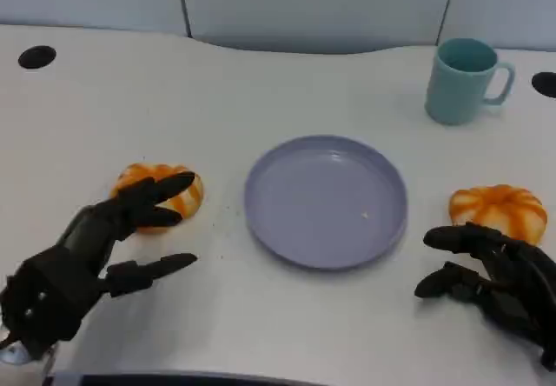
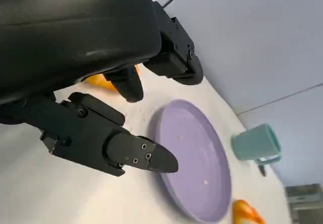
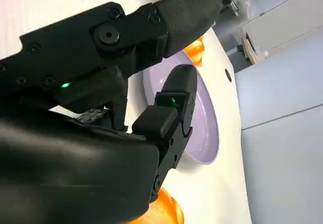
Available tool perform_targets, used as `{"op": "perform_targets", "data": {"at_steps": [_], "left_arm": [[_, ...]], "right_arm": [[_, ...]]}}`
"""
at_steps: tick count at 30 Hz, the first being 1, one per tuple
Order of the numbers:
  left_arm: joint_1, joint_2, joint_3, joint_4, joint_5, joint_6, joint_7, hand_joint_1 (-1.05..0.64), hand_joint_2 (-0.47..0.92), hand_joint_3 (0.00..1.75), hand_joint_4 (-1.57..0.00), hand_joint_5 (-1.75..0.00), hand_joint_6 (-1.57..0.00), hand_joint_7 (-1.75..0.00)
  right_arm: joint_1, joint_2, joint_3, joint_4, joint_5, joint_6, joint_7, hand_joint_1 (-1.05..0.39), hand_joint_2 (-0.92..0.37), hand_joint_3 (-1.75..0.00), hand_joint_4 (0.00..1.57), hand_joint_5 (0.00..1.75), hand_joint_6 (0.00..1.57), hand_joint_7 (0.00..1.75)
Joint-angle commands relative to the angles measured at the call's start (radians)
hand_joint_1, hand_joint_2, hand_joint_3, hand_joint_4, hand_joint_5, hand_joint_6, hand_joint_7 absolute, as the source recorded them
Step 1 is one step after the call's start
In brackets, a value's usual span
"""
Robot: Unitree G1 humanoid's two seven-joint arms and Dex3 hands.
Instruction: Grasp the bread from the table and place it into the plate.
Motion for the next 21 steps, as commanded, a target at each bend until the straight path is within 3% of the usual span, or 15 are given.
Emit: {"op": "perform_targets", "data": {"at_steps": [1, 10, 14, 21], "left_arm": [[-0.047, 0.087, -0.041, -0.022, 0.130, -0.025, 0.086, -0.52, 0.92, 0.05, 0.00, -0.69, -0.27, 0.00], [-0.102, 0.168, -0.129, -0.055, 0.338, 0.020, 0.218, -0.69, 0.91, 0.05, 0.00, -0.45, -0.19, 0.00], [-0.134, 0.209, -0.195, -0.097, 0.522, 0.097, 0.323, -0.74, 0.91, 0.03, 0.00, -0.39, -0.18, -0.01], [-0.201, 0.224, -0.308, -0.105, 0.739, 0.274, 0.408, -0.72, 0.88, 0.00, -0.02, -0.38, -0.25, -0.03]], "right_arm": [[0.026, -0.002, 0.003, 0.009, -0.004, 0.017, -0.013, -0.38, -0.92, -0.08, 0.63, 1.10, 0.80, 0.58], [0.030, 0.000, 0.005, -0.006, -0.003, 0.031, -0.019, -0.38, -0.92, -0.07, 0.62, 1.11, 0.78, 0.59], [0.027, -0.001, 0.006, 0.008, -0.007, 0.009, -0.012, -0.38, -0.92, -0.08, 0.61, 1.11, 0.78, 0.59], [0.022, 0.000, 0.008, 0.018, -0.010, 0.009, -0.025, -0.39, -0.92, -0.06, 0.62, 1.09, 0.79, 0.59]]}}
